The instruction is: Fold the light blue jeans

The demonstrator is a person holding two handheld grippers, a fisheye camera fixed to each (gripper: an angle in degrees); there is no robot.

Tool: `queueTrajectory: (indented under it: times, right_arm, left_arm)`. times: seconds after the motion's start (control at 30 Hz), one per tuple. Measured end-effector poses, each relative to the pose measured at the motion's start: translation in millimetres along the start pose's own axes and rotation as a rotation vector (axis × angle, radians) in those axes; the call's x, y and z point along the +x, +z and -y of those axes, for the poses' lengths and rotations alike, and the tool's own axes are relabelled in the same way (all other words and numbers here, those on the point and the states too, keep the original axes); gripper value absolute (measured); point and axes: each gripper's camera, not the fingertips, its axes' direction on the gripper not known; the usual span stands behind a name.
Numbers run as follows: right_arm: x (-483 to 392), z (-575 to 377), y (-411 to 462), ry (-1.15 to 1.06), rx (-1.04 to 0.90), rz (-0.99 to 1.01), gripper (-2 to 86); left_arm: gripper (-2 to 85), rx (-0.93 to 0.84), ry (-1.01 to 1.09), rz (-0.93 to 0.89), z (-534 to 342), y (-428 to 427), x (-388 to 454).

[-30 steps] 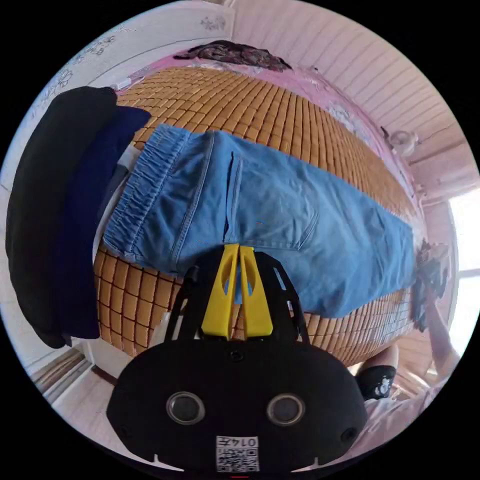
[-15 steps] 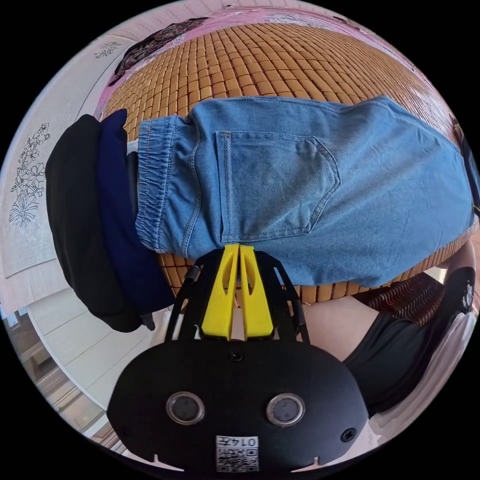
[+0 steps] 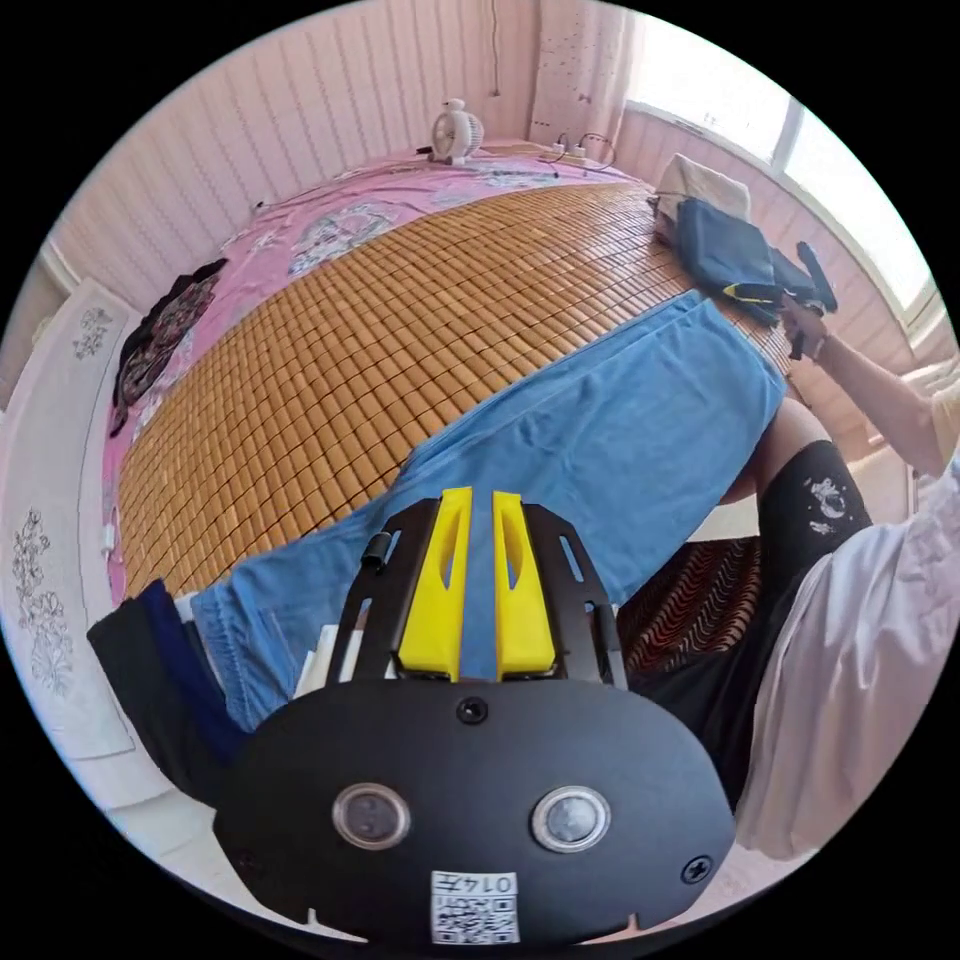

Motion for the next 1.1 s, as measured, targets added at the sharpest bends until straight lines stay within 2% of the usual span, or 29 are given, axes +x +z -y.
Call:
queueTrajectory:
  times: [0.1,0.17,0.27,0.37,0.47,0.6,0.7,0.87,0.97,1.1]
  right_arm:
    - [1,18,23,-0.03,-0.052,-0.071,9.4]
    - [7,21,46,-0.035,-0.168,-0.133,8.4]
    - [10,13,41,-0.078,-0.105,-0.123,2.8]
    - [17,2,37,-0.092,-0.074,-0.119,0.5]
    - [28,-9,25,-0.074,-0.022,-0.064,-0.4]
    - [38,-21,-1,-0.066,0.056,-0.003,-0.5]
    - [39,-26,-26,-0.098,0.108,0.048,-0.4]
    - [38,0,-38,-0.205,-0.01,0.029,-0.2]
    - [47,21,-17,-0.191,-0.058,0.006,0.2]
    - [71,33,26,-0.036,-0.101,0.084,0.6]
  left_arm:
    - [6.0,-0.012,0.094,-0.058,50,46,26]
    - [7.4,-0.041,0.128,-0.074,74,75,39]
    - [9.2,-0.129,0.135,-0.096,105,117,53]
    - [8.3,-0.176,0.185,-0.031,124,143,67]
    - [6.5,-0.298,0.242,-0.01,135,172,81]
    - [0.1,-0.293,0.312,0.026,137,181,98]
    - [-0.7,-0.22,0.355,0.068,129,164,106]
    - [-0.9,-0.111,0.299,0.096,127,119,98]
    - [-0.9,-0.104,0.227,0.111,132,140,84]
    - [-0.9,-0.218,0.037,0.016,141,196,60]
